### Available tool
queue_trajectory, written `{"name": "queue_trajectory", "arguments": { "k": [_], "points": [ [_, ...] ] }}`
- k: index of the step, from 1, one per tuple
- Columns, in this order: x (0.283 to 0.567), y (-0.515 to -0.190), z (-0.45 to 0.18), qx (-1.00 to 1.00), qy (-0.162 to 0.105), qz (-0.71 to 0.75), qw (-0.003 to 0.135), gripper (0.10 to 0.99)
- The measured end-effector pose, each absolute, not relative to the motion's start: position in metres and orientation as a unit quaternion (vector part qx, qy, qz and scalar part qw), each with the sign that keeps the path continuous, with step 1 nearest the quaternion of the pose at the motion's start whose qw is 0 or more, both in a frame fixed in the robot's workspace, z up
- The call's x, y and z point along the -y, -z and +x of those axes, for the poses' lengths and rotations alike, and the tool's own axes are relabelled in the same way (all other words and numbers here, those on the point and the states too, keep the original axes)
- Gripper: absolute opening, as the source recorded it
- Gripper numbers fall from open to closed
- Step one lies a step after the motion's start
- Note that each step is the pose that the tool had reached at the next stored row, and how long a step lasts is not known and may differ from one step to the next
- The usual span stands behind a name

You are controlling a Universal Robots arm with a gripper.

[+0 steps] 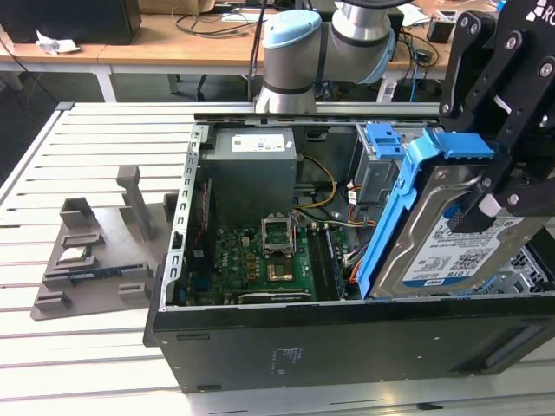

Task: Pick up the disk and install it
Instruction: 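Pick up the disk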

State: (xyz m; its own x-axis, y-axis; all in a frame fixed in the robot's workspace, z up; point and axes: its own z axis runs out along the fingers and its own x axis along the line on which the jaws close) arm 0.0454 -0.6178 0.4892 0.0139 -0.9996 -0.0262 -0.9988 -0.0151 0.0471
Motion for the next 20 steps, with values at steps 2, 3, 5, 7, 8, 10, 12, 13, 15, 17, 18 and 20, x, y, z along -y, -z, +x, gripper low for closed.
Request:
{"name": "queue_trajectory", "arguments": {
  "k": [2, 3, 5, 7, 8, 10, 12, 13, 15, 17, 18, 20],
  "points": [
    [0.623, -0.488, 0.045, 0.702, 0.026, 0.712, 0.007, 0.365],
    [0.623, -0.488, 0.046, 0.702, 0.027, 0.712, 0.006, 0.365],
    [0.623, -0.488, 0.046, 0.702, 0.032, 0.711, 0.001, 0.365],
    [0.623, -0.488, 0.046, 0.702, 0.034, 0.711, -0.001, 0.365],
    [0.622, -0.488, 0.046, 0.702, 0.035, 0.711, -0.001, 0.365],
    [0.615, -0.487, 0.050, 0.702, 0.035, 0.711, -0.001, 0.365],
    [0.609, -0.486, 0.056, 0.702, 0.035, 0.711, -0.001, 0.365],
    [0.607, -0.486, 0.059, 0.702, 0.035, 0.711, -0.001, 0.365],
    [0.604, -0.485, 0.064, 0.702, 0.035, 0.711, -0.001, 0.365],
    [0.603, -0.484, 0.068, 0.702, 0.035, 0.711, -0.001, 0.365],
    [0.603, -0.484, 0.070, 0.702, 0.035, 0.711, -0.001, 0.365],
    [0.603, -0.484, 0.072, 0.702, 0.035, 0.711, -0.001, 0.365]
  ]
}}
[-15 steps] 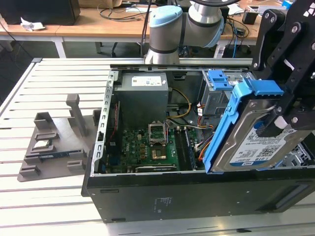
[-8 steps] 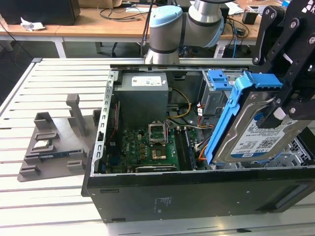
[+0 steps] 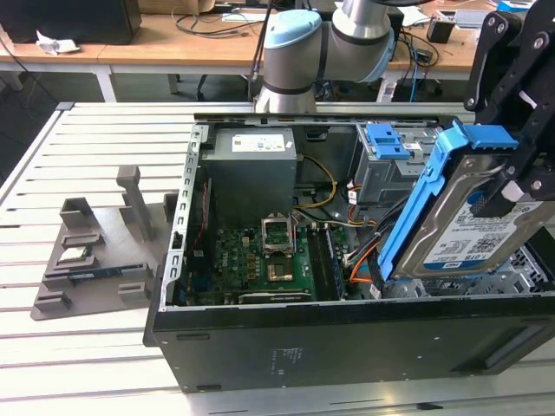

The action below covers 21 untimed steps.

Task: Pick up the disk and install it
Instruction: 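Pick up the disk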

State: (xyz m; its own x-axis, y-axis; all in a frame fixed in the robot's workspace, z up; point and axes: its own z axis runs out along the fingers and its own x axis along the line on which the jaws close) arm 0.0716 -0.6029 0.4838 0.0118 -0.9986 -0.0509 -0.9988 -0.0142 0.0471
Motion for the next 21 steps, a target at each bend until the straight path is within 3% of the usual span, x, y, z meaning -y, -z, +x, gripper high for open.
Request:
{"name": "queue_trajectory", "arguments": {
  "k": [21],
  "points": [
    [0.600, -0.470, 0.088, -0.702, -0.035, -0.711, 0.001, 0.365]
  ]
}}
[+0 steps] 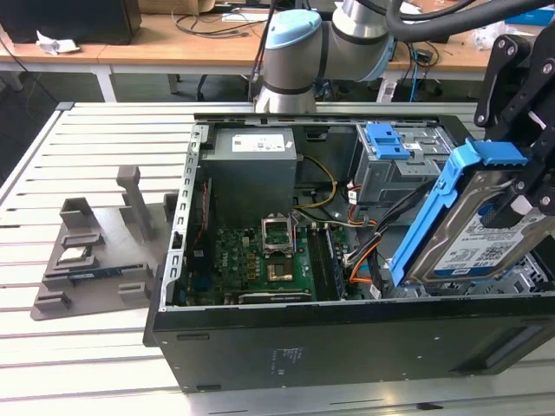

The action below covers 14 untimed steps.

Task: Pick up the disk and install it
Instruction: 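Pick up the disk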

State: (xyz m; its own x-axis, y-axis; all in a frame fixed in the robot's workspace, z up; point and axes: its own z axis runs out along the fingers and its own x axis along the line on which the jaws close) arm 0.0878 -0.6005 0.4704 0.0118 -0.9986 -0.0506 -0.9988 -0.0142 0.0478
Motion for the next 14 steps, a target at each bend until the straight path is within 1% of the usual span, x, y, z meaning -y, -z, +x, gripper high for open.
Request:
{"name": "queue_trajectory", "arguments": {
  "k": [14],
  "points": [
    [0.588, -0.470, 0.110, -0.702, -0.035, -0.711, 0.001, 0.365]
  ]
}}
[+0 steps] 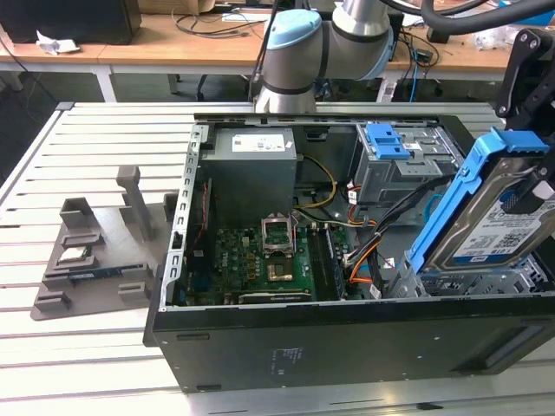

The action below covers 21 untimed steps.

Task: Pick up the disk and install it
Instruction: 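Pick up the disk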

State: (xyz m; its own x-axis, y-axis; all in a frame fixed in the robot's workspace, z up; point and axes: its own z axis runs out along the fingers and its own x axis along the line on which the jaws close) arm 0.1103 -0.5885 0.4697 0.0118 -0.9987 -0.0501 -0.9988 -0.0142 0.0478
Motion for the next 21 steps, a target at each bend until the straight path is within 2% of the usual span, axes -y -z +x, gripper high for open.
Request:
{"name": "queue_trajectory", "arguments": {
  "k": [10, 21],
  "points": [
    [0.582, -0.462, 0.123, -0.702, -0.035, -0.711, 0.000, 0.365],
    [0.561, -0.446, 0.134, -0.702, -0.036, -0.711, -0.002, 0.365]
  ]
}}
